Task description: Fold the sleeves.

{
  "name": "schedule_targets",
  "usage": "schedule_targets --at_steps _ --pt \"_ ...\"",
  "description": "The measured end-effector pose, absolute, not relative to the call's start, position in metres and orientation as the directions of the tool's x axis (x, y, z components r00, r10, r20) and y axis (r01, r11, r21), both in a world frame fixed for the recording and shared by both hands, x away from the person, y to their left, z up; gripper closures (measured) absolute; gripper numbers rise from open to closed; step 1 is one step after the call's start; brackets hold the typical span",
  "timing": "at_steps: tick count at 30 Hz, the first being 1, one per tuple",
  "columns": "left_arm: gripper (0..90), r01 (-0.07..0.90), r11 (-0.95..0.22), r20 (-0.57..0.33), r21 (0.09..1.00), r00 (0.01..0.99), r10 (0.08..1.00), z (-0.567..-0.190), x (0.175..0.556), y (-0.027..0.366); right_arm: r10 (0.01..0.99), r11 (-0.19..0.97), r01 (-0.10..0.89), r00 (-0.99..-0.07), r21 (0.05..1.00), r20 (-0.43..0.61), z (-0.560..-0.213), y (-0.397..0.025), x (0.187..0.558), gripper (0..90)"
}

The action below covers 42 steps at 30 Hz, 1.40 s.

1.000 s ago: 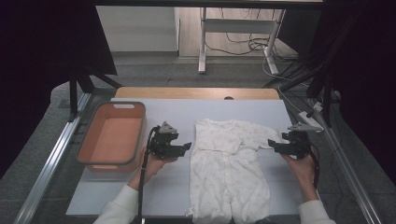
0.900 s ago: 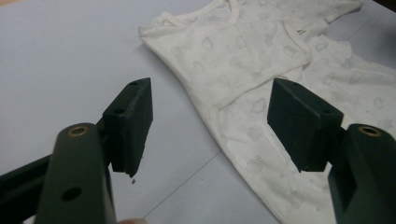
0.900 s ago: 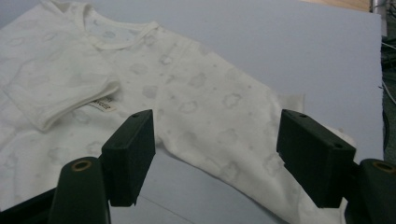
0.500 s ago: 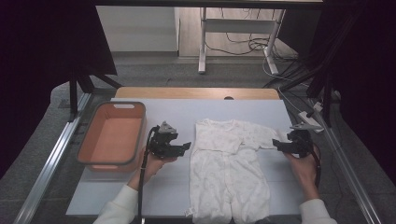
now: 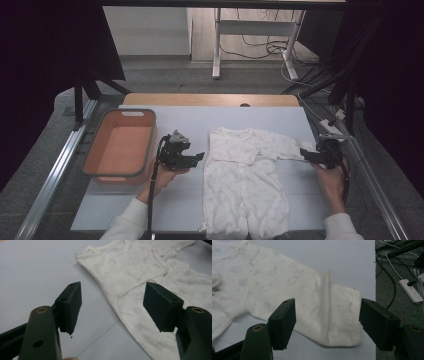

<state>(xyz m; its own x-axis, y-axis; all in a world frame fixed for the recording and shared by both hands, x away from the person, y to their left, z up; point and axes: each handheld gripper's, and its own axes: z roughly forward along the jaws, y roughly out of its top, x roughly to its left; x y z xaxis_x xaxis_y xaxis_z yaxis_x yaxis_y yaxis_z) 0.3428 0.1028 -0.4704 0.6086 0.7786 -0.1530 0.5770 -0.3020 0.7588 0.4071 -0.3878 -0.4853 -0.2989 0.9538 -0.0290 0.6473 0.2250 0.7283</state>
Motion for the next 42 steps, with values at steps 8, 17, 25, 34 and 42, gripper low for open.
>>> schedule_targets --at_steps 8,17,25,34,42 --pt "32.0 0.58 -0.304 -0.153 0.756 0.608 0.779 -0.471 0.343 0.102 0.958 0.225 0.668 -0.286 0.709 -0.035 -0.491 -0.392 0.414 31.4" --pt "32.0 0.579 -0.301 -0.154 0.757 0.607 0.78 -0.471 0.343 0.103 0.964 0.211 0.677 -0.263 0.705 -0.036 -0.495 -0.398 0.418 32.5" --pt "32.0 0.58 -0.303 -0.153 0.756 0.607 0.78 -0.472 0.343 0.103 0.973 0.191 0.704 -0.23 0.684 -0.035 -0.501 -0.406 0.419 33.5" --pt "32.0 0.579 -0.306 -0.15 0.756 0.608 0.78 -0.472 0.343 0.102 0.974 0.178 0.73 -0.226 0.66 -0.013 -0.506 -0.405 0.421 49.6" --pt "32.0 0.578 -0.309 -0.147 0.755 0.609 0.779 -0.472 0.343 0.102 0.953 0.22 0.724 -0.303 0.653 0.015 -0.505 -0.398 0.419 83.2"
